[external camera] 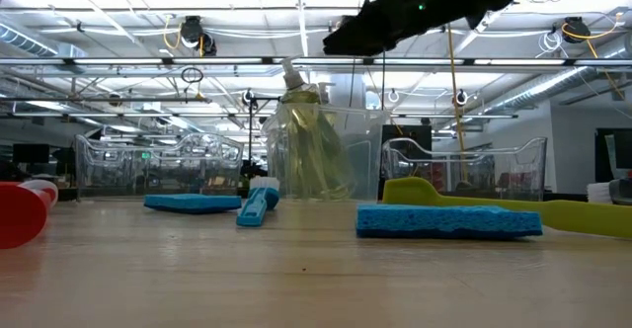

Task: Pick & Place Kitchen Sink Supplies
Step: Put the yellow soap dispenser into the white bin

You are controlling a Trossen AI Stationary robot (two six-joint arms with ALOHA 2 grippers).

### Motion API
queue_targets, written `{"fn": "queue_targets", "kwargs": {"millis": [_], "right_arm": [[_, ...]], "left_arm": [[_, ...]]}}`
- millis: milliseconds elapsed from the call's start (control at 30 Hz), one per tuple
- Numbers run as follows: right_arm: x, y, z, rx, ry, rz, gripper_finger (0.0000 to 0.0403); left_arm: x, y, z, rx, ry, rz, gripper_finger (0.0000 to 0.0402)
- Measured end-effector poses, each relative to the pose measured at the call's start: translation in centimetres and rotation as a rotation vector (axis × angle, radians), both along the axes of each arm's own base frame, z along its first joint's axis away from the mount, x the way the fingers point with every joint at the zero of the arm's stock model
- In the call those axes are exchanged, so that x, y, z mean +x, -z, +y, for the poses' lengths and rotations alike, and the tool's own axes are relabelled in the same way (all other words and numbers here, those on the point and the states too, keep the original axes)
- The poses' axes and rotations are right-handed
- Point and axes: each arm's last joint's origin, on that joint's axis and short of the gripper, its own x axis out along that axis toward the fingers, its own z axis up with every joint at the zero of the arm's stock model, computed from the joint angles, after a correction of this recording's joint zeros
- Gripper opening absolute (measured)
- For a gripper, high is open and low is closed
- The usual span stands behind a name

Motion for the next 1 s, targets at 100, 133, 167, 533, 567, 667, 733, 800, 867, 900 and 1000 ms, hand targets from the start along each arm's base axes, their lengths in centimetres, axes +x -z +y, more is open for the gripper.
{"fn": "queue_targets", "kwargs": {"millis": [100,133,167,533,567,667,733,800,867,900,1000], "right_arm": [[1.0,-0.1,-0.3,-0.009,0.001,0.007,0.0283],[1.4,-0.1,-0.4,-0.015,-0.002,0.02,0.0283],[1.8,-0.1,-0.5,-0.024,-0.01,0.03,0.0283],[3.3,-0.3,-2.4,-0.037,-0.041,0.098,0.0283],[3.3,-0.3,-2.4,-0.032,-0.045,0.1,0.0283],[3.8,0.4,-2.5,-0.039,-0.046,0.112,0.0283],[3.9,0.9,-2.5,-0.037,-0.047,0.126,0.0283],[4.4,1.1,-2.6,-0.044,-0.047,0.11,0.0283],[4.7,1.3,-2.7,-0.046,-0.047,0.108,0.0283],[5.0,1.5,-2.8,-0.044,-0.048,0.116,0.0283],[5.8,1.7,-3.0,-0.058,-0.052,0.114,0.0283]], "left_arm": [[0.1,0.1,-0.1,0.001,-0.012,0.012,0.0219],[0.1,0.1,-0.1,0.003,-0.016,0.016,0.0218],[0.0,0.2,-0.1,0.003,-0.018,0.019,0.0216],[0.0,0.4,-0.1,-0.002,-0.019,0.041,0.019],[0.0,0.4,-0.1,0.002,-0.019,0.043,0.0189],[0.0,0.4,-0.1,0.008,-0.019,0.045,0.0187],[0.0,0.4,-0.1,0.008,-0.019,0.045,0.0186],[0.0,0.4,-0.1,0.007,-0.019,0.044,0.0187],[0.0,0.4,-0.1,0.008,-0.019,0.044,0.0186],[0.0,0.4,-0.1,0.008,-0.019,0.044,0.0187],[0.0,0.4,-0.1,0.008,-0.019,0.044,0.0186]]}}
